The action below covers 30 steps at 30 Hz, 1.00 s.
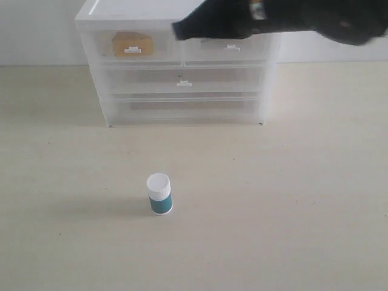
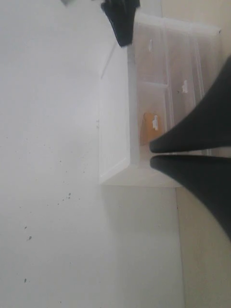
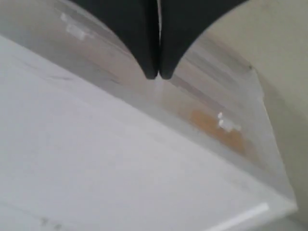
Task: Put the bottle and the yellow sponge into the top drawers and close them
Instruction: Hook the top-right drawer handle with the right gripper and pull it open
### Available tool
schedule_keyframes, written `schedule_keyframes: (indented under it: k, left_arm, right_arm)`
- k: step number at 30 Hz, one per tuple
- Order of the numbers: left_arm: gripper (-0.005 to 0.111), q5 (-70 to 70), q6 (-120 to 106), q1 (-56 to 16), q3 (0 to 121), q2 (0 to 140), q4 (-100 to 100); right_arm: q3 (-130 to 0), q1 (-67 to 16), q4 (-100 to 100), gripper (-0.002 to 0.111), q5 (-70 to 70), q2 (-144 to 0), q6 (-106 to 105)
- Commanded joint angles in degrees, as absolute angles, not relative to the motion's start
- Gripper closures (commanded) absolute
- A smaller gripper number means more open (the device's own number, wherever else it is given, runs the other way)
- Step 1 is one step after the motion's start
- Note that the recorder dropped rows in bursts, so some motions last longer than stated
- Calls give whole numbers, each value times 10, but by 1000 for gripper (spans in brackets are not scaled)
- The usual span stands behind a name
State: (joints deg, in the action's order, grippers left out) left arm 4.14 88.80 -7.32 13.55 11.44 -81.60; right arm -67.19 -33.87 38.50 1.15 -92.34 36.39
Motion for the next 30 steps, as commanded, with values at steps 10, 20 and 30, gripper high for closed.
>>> schedule_keyframes:
  k: [10, 20, 30]
  left_arm:
    - [103, 60, 891, -72, 124, 111, -819]
    - [103, 61, 891, -72, 122, 111, -819]
    - [103, 59, 891, -72, 122, 111, -819]
  right_arm:
    - [-424, -159, 288, 78, -443, -977, 638]
    - [-446, -194, 212, 39, -616, -1097, 871]
    - [-503, -205, 158, 42, -648, -1148, 881]
